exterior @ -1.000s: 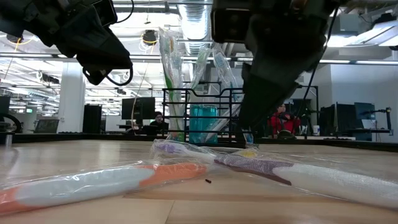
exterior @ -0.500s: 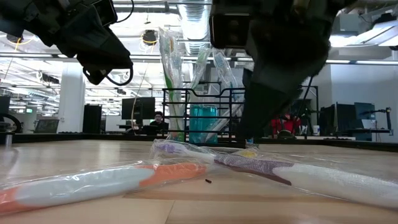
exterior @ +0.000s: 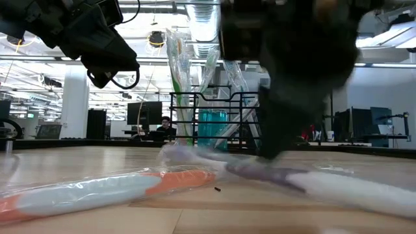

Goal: Pick & Place toothbrushing station
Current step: Put the purple toothbrush into the wire organizer

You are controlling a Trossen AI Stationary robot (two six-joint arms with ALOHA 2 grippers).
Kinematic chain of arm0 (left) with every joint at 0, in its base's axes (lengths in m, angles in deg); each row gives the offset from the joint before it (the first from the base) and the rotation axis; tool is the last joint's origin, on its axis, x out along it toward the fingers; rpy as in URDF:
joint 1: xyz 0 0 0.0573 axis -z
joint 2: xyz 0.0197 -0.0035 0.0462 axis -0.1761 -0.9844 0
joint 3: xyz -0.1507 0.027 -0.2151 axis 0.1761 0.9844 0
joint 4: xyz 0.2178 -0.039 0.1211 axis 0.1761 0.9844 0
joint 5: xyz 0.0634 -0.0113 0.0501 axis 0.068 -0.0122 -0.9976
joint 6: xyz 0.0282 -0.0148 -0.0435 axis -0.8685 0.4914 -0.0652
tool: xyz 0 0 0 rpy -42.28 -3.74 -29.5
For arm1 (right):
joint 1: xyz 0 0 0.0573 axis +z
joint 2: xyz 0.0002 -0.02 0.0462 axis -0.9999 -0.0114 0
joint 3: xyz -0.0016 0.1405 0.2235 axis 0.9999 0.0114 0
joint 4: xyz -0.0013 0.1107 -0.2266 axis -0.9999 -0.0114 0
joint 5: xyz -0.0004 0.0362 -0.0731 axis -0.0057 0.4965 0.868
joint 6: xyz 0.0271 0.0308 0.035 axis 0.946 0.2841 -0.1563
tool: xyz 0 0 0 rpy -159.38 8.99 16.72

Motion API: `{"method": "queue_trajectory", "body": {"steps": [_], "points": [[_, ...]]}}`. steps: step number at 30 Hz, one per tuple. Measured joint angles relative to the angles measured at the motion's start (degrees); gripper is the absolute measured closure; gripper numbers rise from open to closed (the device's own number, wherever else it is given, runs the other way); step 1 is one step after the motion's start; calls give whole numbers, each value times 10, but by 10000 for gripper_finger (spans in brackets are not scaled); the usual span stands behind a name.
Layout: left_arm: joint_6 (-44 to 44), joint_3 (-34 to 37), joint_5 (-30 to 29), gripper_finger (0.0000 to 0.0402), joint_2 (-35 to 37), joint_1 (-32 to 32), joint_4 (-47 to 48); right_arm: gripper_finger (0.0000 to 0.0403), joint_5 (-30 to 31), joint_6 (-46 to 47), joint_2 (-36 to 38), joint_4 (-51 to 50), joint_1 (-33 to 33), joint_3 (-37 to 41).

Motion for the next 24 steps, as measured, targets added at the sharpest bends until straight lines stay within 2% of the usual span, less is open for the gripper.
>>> {"method": "queue_trajectory", "body": {"steps": [12, 16, 20, 24], "points": [[0, 0, 0, 310, 0, 0, -4, 327, -11, 2, -9, 9, 3, 1], [0, 0, 0, 310, 0, 0, -4, 349, -8, 1, -9, 2, 3, 1], [0, 0, 0, 310, 0, 0, -5, 391, -6, -2, -8, -3, 3, 1], [0, 0, 0, 310, 0, 0, -6, 400, -3, -7, -8, -4, 3, 1]]}}
